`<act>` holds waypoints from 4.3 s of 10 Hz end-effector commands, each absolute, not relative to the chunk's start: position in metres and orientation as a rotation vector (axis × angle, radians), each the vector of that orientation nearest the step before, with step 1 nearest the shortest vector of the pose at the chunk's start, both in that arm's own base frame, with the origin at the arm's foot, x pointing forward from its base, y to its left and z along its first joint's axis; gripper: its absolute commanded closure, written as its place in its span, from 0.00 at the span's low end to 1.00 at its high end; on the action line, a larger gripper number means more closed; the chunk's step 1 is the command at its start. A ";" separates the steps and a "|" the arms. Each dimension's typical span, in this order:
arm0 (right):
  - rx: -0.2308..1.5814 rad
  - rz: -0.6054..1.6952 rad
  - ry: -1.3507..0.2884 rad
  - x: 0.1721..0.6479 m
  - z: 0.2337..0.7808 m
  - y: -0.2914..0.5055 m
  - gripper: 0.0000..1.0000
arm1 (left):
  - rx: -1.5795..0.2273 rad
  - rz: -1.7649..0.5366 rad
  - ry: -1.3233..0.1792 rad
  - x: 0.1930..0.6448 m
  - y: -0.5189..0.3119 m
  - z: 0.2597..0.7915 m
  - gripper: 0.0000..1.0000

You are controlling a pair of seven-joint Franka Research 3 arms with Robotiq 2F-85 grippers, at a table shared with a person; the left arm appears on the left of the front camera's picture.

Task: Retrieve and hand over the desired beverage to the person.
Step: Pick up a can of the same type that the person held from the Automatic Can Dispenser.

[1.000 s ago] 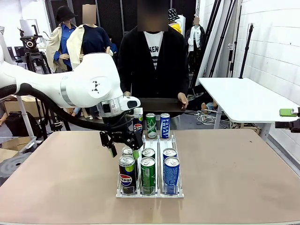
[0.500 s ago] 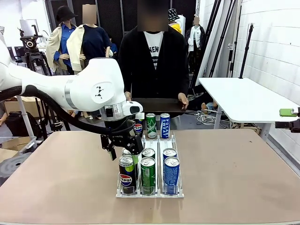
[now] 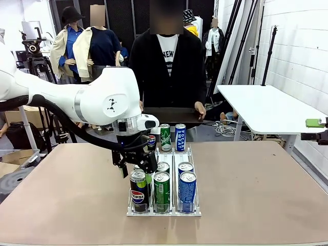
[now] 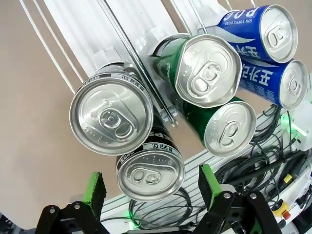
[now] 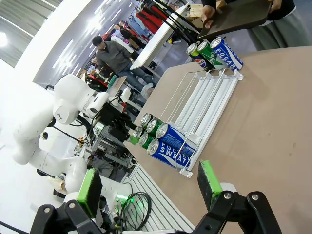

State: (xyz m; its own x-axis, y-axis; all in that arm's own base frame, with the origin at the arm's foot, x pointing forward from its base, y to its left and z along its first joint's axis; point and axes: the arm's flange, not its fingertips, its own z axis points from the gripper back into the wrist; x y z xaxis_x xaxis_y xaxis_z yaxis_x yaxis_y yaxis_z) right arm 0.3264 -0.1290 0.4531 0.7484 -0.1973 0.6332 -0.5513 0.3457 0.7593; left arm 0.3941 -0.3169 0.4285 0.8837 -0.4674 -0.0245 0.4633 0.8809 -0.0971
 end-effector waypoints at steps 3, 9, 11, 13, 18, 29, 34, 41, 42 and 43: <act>1.243 0.266 -0.763 0.329 0.453 -0.128 0.00 | -0.031 -0.482 0.003 0.393 -0.319 0.423 0.00; 1.243 0.266 -0.763 0.329 0.453 -0.128 0.00 | -0.046 -0.563 -0.024 0.391 -0.319 0.417 0.00; 1.243 0.266 -0.763 0.329 0.453 -0.128 0.00 | -0.043 -0.578 -0.026 0.391 -0.319 0.415 0.00; 1.243 0.266 -0.763 0.329 0.453 -0.128 0.00 | -0.059 -0.620 -0.034 0.390 -0.319 0.414 0.03; 1.243 0.266 -0.763 0.329 0.453 -0.128 0.00 | -0.072 -0.652 -0.039 0.389 -0.320 0.412 0.64; 1.243 0.266 -0.763 0.329 0.453 -0.128 0.00 | -0.065 -0.641 -0.027 0.392 -0.321 0.417 1.00; 1.243 0.266 -0.763 0.329 0.453 -0.128 0.00 | -0.084 -0.636 -0.008 0.386 -0.345 0.468 1.00; 1.243 0.266 -0.763 0.329 0.453 -0.128 0.00 | 0.042 -0.614 -0.040 0.350 -0.391 0.548 1.00; 1.243 0.266 -0.763 0.329 0.453 -0.128 0.00 | 0.067 -0.602 -0.053 0.345 -0.392 0.559 1.00; 1.243 0.266 -0.763 0.329 0.453 -0.128 0.00 | 0.080 -0.589 -0.073 0.340 -0.390 0.578 1.00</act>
State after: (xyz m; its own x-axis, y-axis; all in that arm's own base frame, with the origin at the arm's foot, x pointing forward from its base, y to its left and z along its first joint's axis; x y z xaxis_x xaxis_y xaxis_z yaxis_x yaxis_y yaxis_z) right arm 0.3263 -0.1292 0.4528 0.7490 -0.1976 0.6324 -0.5511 0.3441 0.7602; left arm 0.3439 -0.3878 0.5569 0.8112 -0.5840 0.0308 0.5822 0.8115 0.0505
